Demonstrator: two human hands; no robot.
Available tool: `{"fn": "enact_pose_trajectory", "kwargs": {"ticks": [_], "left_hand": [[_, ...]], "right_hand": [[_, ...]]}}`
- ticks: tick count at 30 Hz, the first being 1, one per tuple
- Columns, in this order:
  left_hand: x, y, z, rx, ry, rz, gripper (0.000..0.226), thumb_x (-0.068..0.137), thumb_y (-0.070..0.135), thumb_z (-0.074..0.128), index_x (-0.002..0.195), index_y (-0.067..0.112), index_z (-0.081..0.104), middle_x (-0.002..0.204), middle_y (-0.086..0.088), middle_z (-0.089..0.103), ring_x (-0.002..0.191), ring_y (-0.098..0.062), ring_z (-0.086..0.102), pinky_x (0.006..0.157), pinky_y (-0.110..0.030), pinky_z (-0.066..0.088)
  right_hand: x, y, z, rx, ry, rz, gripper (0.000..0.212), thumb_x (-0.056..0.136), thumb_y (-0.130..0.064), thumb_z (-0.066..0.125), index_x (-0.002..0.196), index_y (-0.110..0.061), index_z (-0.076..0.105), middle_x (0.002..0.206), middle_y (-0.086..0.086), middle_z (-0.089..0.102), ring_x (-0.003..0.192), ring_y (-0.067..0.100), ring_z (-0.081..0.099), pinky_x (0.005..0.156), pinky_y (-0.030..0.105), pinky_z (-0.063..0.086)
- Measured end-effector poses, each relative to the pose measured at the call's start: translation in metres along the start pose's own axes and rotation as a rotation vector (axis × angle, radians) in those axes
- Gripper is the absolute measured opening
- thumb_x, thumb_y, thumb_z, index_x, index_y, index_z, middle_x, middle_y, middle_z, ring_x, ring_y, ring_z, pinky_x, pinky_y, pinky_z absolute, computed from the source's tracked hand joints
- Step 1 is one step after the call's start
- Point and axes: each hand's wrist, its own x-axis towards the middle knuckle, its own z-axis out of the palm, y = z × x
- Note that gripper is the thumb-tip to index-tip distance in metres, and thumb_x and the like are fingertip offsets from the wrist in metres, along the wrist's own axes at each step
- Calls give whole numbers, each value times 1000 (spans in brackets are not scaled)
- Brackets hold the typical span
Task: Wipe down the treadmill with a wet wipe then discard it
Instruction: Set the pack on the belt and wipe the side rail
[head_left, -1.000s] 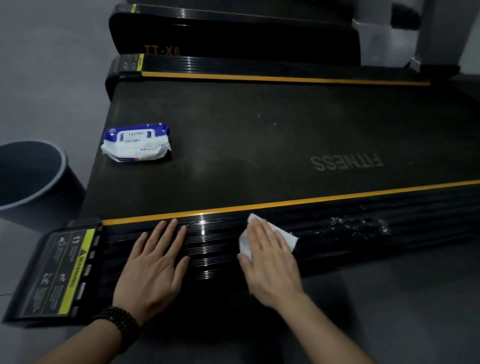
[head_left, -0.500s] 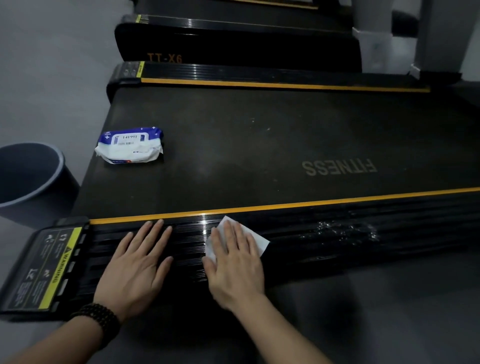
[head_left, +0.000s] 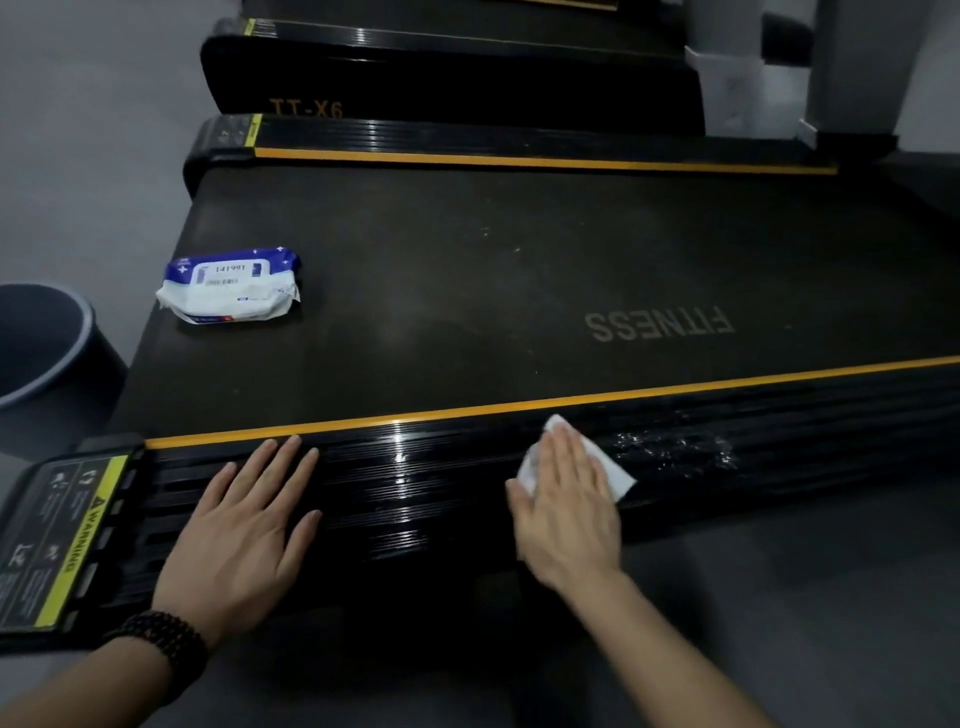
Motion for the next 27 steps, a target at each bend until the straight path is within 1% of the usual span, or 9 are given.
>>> {"fn": "enact_pose_trajectory", "kwargs": {"ticks": [3,4,7,8,12,16,18,22,27], "left_hand": [[0,1,-1,-5,-2,4,65,97,55,17,152,22,26,160,0,22,149,-16,12,119,-43,13],[1,1,0,-7,-4,3,65,97,55,17,152,22,26,160,0,22,149,-16,12,119,-42,13],[1,-1,0,-7,-9,-3,66,97,56,15,152,22,26,160,0,22,149,-16,12,119,-42,13],[1,-1,0,-2,-11,0,66,97,57,14,152,22,26,160,0,21,149,-16,12,119,-42,13],[1,0,-1,-8,-13,11,65,97,56,15,152,22,25,160,0,21,149,-16,10,119,-42,12],[1,-1,0,-10,-8,9,66,97,56,15,153,22,25,160,0,21,149,-16,10,119,-43,13],[1,-1,2,-9,-14,12,65,97,55,16,153,22,24,160,0,21,149,-16,10,119,-42,11],[1,-2,4,-14,-33,0,66,97,56,14,153,21,24,160,-2,21,150,-15,6,120,-37,4],[15,40,-2,-55,14,-18,71,95,57,17,152,15,28,159,-4,22,148,-17,12,119,-39,10]], "right_hand": [[-11,-58,14,88,14,-117,78,94,-56,22,155,-7,22,164,7,12,152,21,10,119,40,8],[-15,-77,19,107,19,-164,77,95,-55,23,155,-7,19,164,7,9,152,21,6,118,41,6],[-20,-105,22,107,-40,-279,75,97,-56,15,155,-11,0,163,3,-12,150,17,-17,119,40,-6],[-18,-101,21,98,-42,-301,75,98,-56,15,156,-11,1,164,3,-12,150,16,-17,119,40,-6],[-7,-48,12,34,-6,-260,77,95,-56,21,156,-8,22,165,5,12,152,17,5,119,36,2],[8,37,-10,-74,-32,-132,84,90,-61,3,158,-13,11,167,0,2,152,11,-4,122,31,-4],[10,66,-17,-101,-38,-100,82,91,-60,0,157,-13,6,166,-1,-1,151,10,-8,121,30,-5],[10,73,-13,-109,-42,-80,77,93,-59,-3,157,-15,0,165,-2,-9,150,9,-14,121,31,-9],[11,74,-12,-94,-31,-86,75,95,-58,-2,157,-15,-2,165,-1,-11,150,11,-14,122,34,-6]]}}
